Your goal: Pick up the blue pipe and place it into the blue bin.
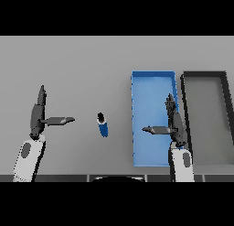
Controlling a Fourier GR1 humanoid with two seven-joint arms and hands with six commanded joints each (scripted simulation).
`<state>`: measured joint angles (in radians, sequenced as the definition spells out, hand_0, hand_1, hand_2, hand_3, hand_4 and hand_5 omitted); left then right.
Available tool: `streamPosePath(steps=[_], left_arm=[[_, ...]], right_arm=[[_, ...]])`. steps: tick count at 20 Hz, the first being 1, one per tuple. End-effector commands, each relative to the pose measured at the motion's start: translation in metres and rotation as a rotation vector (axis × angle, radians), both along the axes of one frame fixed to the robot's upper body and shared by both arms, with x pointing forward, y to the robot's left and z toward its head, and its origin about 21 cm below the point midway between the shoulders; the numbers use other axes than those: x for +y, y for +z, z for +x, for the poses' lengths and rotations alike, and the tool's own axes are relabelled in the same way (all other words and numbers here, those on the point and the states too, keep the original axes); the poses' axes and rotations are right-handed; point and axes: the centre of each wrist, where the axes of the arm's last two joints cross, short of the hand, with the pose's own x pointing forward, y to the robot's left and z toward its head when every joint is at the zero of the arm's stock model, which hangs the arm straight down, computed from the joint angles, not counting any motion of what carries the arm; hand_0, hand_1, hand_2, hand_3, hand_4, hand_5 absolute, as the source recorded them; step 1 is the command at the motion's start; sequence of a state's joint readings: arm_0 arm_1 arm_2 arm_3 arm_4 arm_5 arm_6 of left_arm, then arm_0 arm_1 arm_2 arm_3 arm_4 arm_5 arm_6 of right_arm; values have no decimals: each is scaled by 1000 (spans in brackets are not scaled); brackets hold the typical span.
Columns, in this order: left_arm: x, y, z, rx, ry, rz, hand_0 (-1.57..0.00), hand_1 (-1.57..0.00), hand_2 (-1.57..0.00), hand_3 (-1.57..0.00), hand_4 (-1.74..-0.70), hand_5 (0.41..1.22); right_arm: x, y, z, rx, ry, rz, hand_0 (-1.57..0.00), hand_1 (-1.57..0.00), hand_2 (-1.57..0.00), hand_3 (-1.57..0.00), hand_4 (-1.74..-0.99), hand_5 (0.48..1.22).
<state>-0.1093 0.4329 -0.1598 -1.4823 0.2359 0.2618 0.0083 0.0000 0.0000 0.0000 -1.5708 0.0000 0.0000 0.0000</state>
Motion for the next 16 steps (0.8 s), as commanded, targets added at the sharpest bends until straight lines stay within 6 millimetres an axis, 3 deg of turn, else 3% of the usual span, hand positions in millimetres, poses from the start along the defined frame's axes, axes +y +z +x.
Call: streamPosePath(steps=[1,6,7,9,12,16], left_arm=[[0,0,1,-4,0,0,1,1,1,1,-967,594],[-5,-2,5,0,-5,-1,1,1,1,1,-967,594],[5,5,3,-7,-159,79,1,1,1,1,-967,594],[23,9,4,19,-303,145,1,1,1,1,-970,596],[30,13,6,21,-371,174,1,1,1,1,-968,597],[27,15,-9,-9,-497,171,1,1,1,1,-970,586]], right_arm=[[0,0,1,1,-1,0,1,1,1,1,-1210,594],[-3,0,6,5,0,-1,1,1,1,1,-1210,594],[-14,9,4,-58,53,-156,1,1,1,1,-1210,594],[-14,13,-3,-104,124,-293,1,1,1,1,-1198,589],[-15,14,-10,-117,155,-348,1,1,1,1,-1190,586],[-15,18,-10,-102,165,-364,1,1,1,1,-1181,580]])
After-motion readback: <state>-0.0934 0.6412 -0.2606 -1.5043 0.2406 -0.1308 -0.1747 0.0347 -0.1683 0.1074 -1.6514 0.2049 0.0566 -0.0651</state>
